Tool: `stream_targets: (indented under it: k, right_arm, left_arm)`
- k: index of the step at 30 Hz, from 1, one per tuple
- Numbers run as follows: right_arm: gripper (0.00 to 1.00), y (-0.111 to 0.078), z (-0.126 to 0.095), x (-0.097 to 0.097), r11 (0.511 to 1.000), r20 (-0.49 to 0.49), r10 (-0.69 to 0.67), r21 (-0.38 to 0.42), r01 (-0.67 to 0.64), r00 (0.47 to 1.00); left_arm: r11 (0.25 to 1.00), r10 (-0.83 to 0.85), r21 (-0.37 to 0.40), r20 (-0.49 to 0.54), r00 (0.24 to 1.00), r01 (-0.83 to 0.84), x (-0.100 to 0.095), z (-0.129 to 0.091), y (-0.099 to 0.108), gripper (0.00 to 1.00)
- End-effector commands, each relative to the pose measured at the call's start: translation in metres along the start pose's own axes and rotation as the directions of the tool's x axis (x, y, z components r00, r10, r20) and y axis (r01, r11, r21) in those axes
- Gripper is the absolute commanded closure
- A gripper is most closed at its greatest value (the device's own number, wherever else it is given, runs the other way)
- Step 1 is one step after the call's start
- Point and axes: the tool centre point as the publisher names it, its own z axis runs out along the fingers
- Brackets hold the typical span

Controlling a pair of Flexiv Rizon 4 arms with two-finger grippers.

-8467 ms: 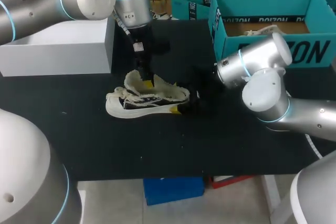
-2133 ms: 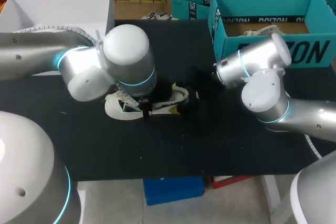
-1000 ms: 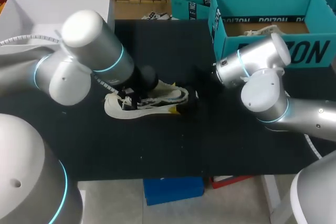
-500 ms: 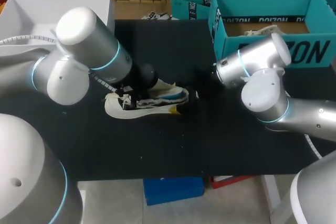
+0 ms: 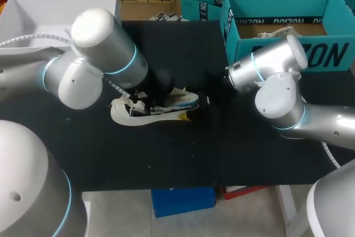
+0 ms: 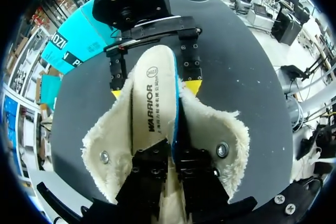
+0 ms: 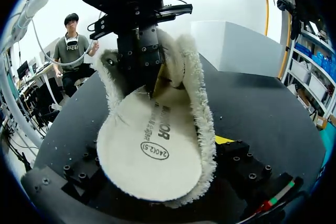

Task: Take the shoe out of the shoebox, open the shoe tongue, remove and reinsert the insole, then place the shoe into the shoebox

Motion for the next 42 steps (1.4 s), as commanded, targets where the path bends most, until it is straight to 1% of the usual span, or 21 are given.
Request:
stream_targets:
  k: [1, 5, 8, 14, 19, 26, 34, 41, 42]
  right_arm:
    - [1.0, -0.003, 0.002, -0.002, 1.0, 0.0, 0.001, 0.0, -0.001, 1.0]
    - [1.0, -0.003, 0.002, -0.002, 1.0, 0.0, 0.001, 0.0, -0.001, 1.0]
    - [1.0, -0.003, 0.002, -0.002, 1.0, 0.0, 0.001, 0.0, -0.001, 1.0]
    - [1.0, -0.003, 0.002, -0.002, 1.0, 0.0, 0.001, 0.0, -0.001, 1.0]
    - [1.0, -0.003, 0.002, -0.002, 1.0, 0.0, 0.001, 0.0, -0.001, 1.0]
    - [1.0, -0.003, 0.002, -0.002, 1.0, 0.0, 0.001, 0.0, -0.001, 1.0]
    - [1.0, -0.003, 0.002, -0.002, 1.0, 0.0, 0.001, 0.0, -0.001, 1.0]
    - [1.0, -0.003, 0.002, -0.002, 1.0, 0.0, 0.001, 0.0, -0.001, 1.0]
    - [1.0, -0.003, 0.002, -0.002, 1.0, 0.0, 0.001, 0.0, -0.001, 1.0]
  left_arm:
    - [0.999, -0.001, -0.04, 0.037, 0.999, 0.002, 0.004, 0.009, -0.012, 0.71]
    - [0.998, 0.02, -0.062, 0.08, 0.997, -0.015, 0.01, 0.013, -0.019, 0.62]
    - [0.998, 0.021, -0.067, 0.102, 0.995, -0.015, 0.012, 0.014, -0.021, 0.61]
    - [0.999, 0.02, -0.05, 0.112, 0.993, -0.014, 0.011, 0.014, -0.022, 0.62]
    - [0.999, 0.018, -0.038, 0.121, 0.992, -0.014, 0.006, 0.012, -0.024, 0.63]
    - [0.999, 0.033, -0.022, 0.133, 0.991, -0.031, 0.0, 0.014, -0.036, 0.65]
    - [0.999, 0.053, -0.013, 0.131, 0.99, -0.052, -0.005, 0.021, -0.05, 0.67]
    - [0.998, 0.061, -0.01, 0.132, 0.989, -0.061, -0.007, 0.023, -0.055, 0.68]
    - [0.998, 0.063, -0.011, 0.133, 0.989, -0.062, -0.007, 0.023, -0.055, 0.71]
